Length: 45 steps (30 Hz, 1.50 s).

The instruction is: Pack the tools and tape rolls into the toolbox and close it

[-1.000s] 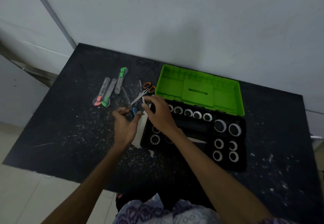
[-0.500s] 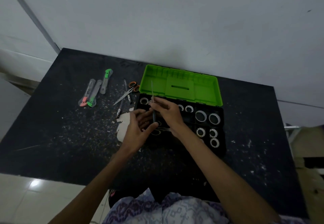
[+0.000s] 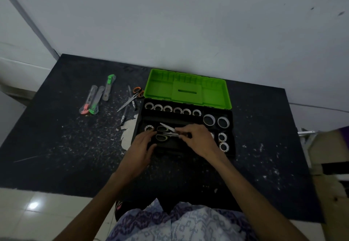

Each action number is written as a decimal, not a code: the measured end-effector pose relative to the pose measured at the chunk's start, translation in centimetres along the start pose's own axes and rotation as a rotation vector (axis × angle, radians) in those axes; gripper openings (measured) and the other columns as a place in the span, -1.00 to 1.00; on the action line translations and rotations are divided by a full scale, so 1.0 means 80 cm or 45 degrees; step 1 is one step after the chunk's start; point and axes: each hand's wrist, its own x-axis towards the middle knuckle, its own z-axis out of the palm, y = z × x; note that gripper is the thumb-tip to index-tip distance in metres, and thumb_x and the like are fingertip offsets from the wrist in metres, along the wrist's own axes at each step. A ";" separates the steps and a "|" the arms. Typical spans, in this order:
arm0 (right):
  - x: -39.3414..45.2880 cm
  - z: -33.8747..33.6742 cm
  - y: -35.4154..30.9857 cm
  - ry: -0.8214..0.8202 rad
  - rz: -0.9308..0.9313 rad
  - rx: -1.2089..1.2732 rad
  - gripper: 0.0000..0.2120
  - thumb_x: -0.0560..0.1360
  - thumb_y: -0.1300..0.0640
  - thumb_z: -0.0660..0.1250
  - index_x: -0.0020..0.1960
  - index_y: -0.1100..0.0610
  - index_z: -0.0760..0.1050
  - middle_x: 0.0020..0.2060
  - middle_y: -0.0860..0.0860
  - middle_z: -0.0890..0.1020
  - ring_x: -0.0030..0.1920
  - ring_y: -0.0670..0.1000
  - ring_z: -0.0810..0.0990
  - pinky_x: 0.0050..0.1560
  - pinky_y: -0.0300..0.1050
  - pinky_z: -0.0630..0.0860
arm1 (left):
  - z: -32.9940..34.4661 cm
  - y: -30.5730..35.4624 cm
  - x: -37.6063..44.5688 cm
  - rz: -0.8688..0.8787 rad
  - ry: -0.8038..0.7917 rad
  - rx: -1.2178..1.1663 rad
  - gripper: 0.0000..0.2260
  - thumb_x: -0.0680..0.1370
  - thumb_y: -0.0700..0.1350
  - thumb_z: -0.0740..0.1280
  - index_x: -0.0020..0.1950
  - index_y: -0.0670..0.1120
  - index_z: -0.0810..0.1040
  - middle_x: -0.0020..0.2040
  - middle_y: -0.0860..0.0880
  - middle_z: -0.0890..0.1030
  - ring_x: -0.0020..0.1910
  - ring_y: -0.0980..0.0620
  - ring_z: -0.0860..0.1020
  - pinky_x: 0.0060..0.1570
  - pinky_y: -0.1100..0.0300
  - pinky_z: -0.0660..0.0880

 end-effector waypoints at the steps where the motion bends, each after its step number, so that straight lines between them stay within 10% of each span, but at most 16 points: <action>1: -0.002 0.002 0.001 -0.022 -0.012 -0.073 -0.69 0.50 0.13 0.44 0.23 -0.06 0.62 0.03 -0.07 0.69 0.00 -0.04 0.59 0.03 -0.09 0.53 | -0.001 0.000 -0.001 0.004 0.016 -0.016 -0.61 0.62 -0.03 0.22 0.44 -0.05 0.35 0.41 -0.03 0.40 0.41 0.05 0.32 0.39 0.04 0.34; 17: 0.027 0.023 -0.029 0.112 -0.095 0.012 -0.81 0.58 0.12 0.31 0.13 -0.05 0.62 0.08 -0.17 0.62 0.11 -0.13 0.53 0.10 -0.15 0.50 | -0.023 -0.001 -0.007 -0.070 0.117 -0.233 -0.72 0.62 -0.13 0.22 0.32 0.08 0.42 0.23 0.12 0.47 0.16 0.24 0.45 0.06 0.48 0.41; 26: 0.170 0.030 -0.106 0.043 -0.283 0.010 -0.83 0.55 0.18 0.36 0.10 0.07 0.66 -0.02 0.02 0.68 -0.04 -0.01 0.60 -0.05 -0.12 0.51 | -0.055 -0.063 0.046 -0.384 0.454 -0.428 -0.83 0.62 -0.06 0.22 0.21 0.09 0.44 0.15 0.06 0.54 0.11 0.11 0.53 0.05 0.11 0.54; 37: 0.321 0.101 -0.146 -0.476 -0.335 -0.539 -0.76 0.53 0.22 0.35 0.16 0.05 0.62 0.17 0.11 0.60 0.20 0.13 0.55 0.15 0.03 0.52 | -0.084 -0.166 0.113 -1.196 0.269 -0.553 -0.71 0.61 -0.08 0.25 0.32 -0.12 0.44 0.20 -0.11 0.56 0.08 -0.05 0.52 0.06 0.11 0.43; 45: 0.341 0.131 -0.142 -0.498 -0.414 -0.836 -0.78 0.51 0.13 0.39 0.14 -0.04 0.60 0.25 0.07 0.49 0.29 0.11 0.44 0.26 -0.01 0.34 | -0.079 -0.175 0.146 -1.134 0.123 -0.467 -0.78 0.57 0.07 0.31 0.13 0.02 0.61 -0.02 0.02 0.64 -0.07 0.01 0.60 -0.02 0.05 0.56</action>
